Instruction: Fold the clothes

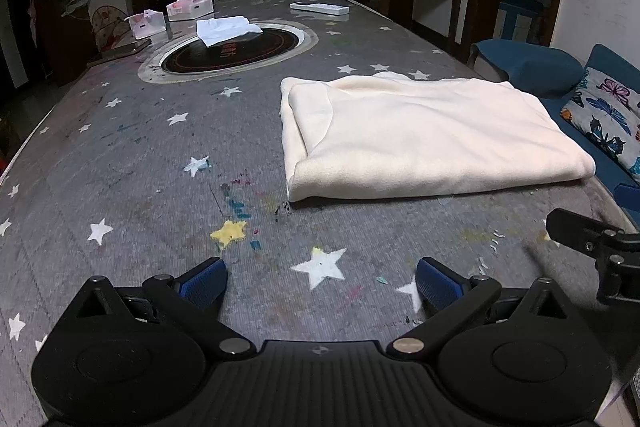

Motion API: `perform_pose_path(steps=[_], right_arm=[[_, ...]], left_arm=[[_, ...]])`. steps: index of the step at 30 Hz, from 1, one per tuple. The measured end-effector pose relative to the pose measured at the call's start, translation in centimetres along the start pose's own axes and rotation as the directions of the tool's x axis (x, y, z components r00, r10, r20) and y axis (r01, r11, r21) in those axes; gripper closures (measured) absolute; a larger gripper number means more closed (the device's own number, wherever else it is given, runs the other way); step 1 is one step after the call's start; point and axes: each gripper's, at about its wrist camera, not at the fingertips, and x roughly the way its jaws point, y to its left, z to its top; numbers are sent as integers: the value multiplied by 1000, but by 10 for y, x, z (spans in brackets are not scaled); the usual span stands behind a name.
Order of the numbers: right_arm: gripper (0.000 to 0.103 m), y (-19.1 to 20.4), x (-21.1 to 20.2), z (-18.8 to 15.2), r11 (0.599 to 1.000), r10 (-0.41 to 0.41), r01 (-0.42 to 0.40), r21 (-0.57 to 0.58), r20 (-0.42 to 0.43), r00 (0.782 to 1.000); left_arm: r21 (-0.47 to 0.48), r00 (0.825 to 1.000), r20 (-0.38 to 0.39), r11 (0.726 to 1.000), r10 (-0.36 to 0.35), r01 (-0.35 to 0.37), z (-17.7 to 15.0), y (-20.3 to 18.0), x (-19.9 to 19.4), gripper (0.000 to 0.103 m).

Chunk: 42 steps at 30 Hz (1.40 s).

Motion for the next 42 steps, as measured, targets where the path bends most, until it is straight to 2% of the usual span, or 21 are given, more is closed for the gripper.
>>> perform_pose_path(steps=[42], right_arm=[[0, 1, -8, -6, 999, -17, 19, 35, -31, 999]], left_arm=[[-10, 1000, 10, 1000, 15, -15, -9, 5, -9, 0]])
